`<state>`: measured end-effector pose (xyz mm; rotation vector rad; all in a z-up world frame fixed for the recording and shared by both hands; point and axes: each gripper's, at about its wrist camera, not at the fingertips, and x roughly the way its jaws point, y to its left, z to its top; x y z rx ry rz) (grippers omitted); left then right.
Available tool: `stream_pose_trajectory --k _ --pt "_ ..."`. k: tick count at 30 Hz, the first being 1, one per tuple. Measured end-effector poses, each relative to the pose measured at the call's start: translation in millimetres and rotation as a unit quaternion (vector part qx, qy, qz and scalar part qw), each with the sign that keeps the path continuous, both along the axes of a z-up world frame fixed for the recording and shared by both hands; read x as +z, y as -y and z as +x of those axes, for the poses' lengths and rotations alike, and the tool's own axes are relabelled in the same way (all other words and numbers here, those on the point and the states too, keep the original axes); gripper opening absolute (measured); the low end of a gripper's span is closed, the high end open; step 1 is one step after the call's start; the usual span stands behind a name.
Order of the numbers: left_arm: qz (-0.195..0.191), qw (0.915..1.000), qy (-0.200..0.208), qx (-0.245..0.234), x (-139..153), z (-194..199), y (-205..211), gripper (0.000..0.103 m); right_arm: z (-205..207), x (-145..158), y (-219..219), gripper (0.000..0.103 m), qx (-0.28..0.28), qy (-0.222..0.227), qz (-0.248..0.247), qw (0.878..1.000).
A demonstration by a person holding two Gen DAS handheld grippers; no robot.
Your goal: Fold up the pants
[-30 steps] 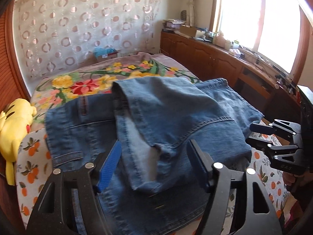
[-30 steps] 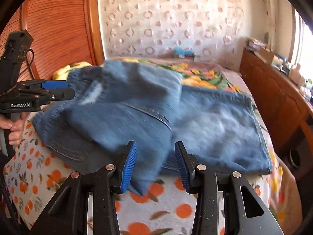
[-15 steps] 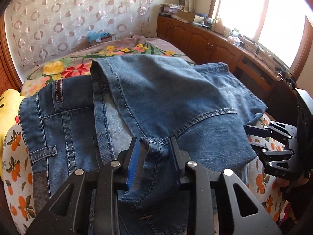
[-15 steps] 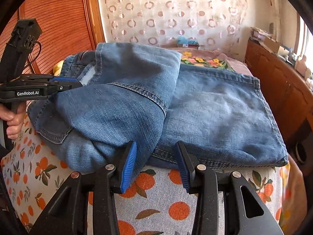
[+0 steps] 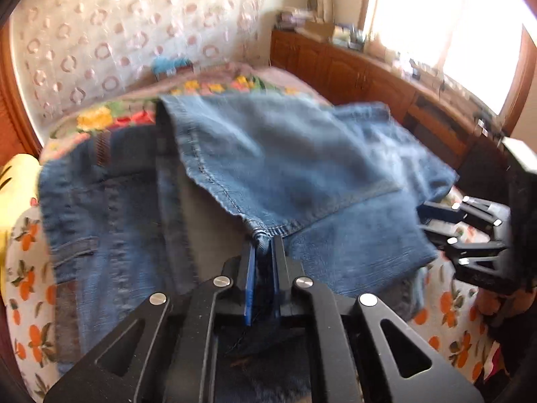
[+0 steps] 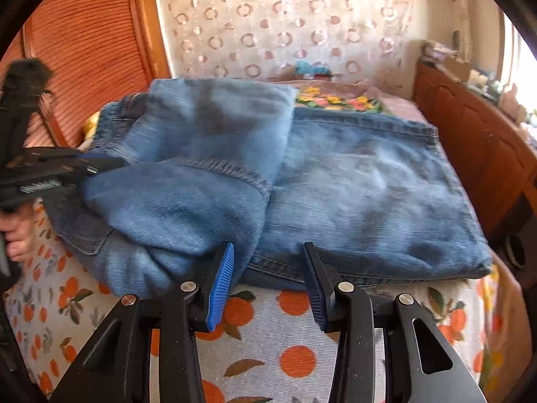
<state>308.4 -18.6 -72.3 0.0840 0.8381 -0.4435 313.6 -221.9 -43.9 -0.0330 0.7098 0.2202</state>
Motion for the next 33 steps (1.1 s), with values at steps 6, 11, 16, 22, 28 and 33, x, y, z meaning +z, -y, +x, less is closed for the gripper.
stream_pose_trajectory --k 6,11,16,22,28,33 --pt "-0.030 0.9976 0.051 0.036 46 -34 -49 0.007 -11 5 2 0.042 -0.025 0.031 -0.011 0.999" --pt "-0.033 0.9945 0.064 0.076 58 -54 -88 0.007 -16 5 4 0.042 -0.037 0.042 -0.001 0.998" --pt "-0.019 0.9960 0.031 0.082 37 -59 -96 0.009 -17 2 1 0.043 -0.034 0.039 -0.007 0.999" --pt "-0.012 0.9954 0.009 0.094 17 -56 -99 0.027 -11 4 4 0.043 -0.029 0.033 -0.007 0.999" --pt "-0.016 0.9944 0.027 0.101 25 -45 -104 0.049 -11 7 -1 0.043 -0.012 0.035 -0.025 0.999" --pt "-0.012 0.9947 0.032 0.097 28 -17 -99 0.049 -1 25 -10 0.042 0.011 0.042 -0.004 0.999"
